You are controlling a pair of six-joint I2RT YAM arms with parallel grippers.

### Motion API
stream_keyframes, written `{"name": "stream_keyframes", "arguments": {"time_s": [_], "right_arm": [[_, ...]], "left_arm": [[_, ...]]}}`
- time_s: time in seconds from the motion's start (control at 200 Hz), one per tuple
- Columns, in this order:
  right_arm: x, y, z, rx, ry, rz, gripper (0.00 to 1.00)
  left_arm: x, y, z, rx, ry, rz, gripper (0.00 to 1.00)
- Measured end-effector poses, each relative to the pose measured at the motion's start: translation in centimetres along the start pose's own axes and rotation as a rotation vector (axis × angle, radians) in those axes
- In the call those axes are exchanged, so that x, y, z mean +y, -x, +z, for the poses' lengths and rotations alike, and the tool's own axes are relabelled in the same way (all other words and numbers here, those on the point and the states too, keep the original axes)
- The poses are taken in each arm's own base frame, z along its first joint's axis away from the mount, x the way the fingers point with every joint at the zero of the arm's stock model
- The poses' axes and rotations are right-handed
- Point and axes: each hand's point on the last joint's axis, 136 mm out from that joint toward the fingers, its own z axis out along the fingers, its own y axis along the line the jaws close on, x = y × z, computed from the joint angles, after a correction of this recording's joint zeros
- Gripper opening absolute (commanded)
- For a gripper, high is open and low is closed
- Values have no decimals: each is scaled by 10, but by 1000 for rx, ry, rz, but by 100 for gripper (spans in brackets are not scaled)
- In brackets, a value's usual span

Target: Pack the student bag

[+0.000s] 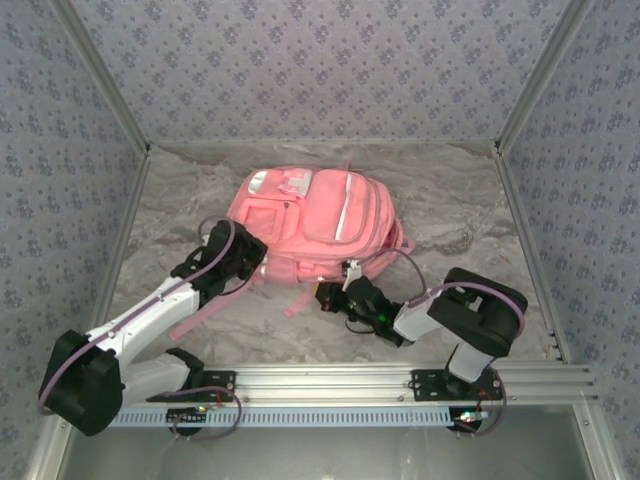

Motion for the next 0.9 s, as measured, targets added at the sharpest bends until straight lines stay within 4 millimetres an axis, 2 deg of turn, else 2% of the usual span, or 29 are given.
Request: {"name": "stream_keyframes", "arguments": {"time_s": [0.235,0.55,0.899], "right_arm": [[-5,7,-14,18,-59,-15,0],[-19,10,-31,53,-178,-96,0],[-43,37,-62,62,-366,-203,0]], "left_arm": [[3,11,0,0,0,-12,0],[4,14,0,7,-1,-2,0],[5,18,-1,-4,3,9,0]]}}
